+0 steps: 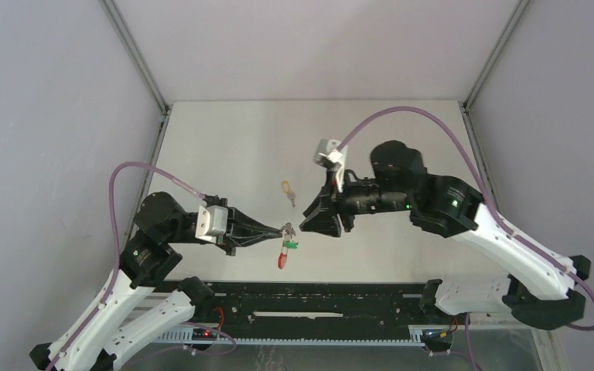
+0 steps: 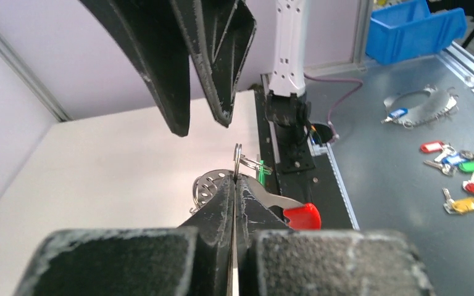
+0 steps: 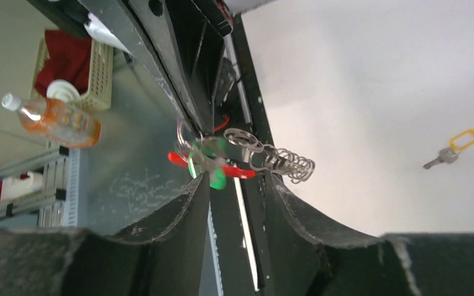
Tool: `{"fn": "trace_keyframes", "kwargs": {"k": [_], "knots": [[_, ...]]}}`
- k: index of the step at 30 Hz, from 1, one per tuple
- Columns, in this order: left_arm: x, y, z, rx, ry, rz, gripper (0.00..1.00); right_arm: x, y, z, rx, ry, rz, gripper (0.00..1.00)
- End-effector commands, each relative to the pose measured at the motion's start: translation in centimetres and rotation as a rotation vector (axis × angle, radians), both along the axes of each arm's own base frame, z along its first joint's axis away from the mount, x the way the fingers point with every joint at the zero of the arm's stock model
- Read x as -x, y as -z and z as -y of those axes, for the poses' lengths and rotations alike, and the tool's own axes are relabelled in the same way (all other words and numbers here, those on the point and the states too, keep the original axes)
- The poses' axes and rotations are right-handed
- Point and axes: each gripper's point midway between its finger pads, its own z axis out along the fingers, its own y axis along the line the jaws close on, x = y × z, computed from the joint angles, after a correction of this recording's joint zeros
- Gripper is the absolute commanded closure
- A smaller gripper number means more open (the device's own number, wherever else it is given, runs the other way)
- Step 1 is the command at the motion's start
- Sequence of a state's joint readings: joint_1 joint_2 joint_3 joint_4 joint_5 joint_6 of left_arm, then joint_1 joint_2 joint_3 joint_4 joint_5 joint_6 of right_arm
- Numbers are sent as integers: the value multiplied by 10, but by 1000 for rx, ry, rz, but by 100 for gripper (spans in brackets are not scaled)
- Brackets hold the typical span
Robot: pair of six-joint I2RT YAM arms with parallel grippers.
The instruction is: Put the keys on the keyring
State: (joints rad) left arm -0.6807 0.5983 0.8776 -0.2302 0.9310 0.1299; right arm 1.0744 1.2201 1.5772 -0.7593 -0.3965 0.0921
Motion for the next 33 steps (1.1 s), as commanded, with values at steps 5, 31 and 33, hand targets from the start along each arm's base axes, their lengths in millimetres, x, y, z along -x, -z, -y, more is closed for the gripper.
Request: {"fn": "trace_keyframes", "kwargs": {"k": [5, 31, 33], "knots": [[-5, -40, 4, 153, -26, 17, 100, 9, -47, 7, -327, 13, -55, 52], [-22, -59, -1, 261, -143, 15, 100, 9, -68, -13, -565, -16, -249, 59], [-21, -60, -2, 265, -143, 19, 100, 8, -65, -14, -554, -22, -258, 63]]}}
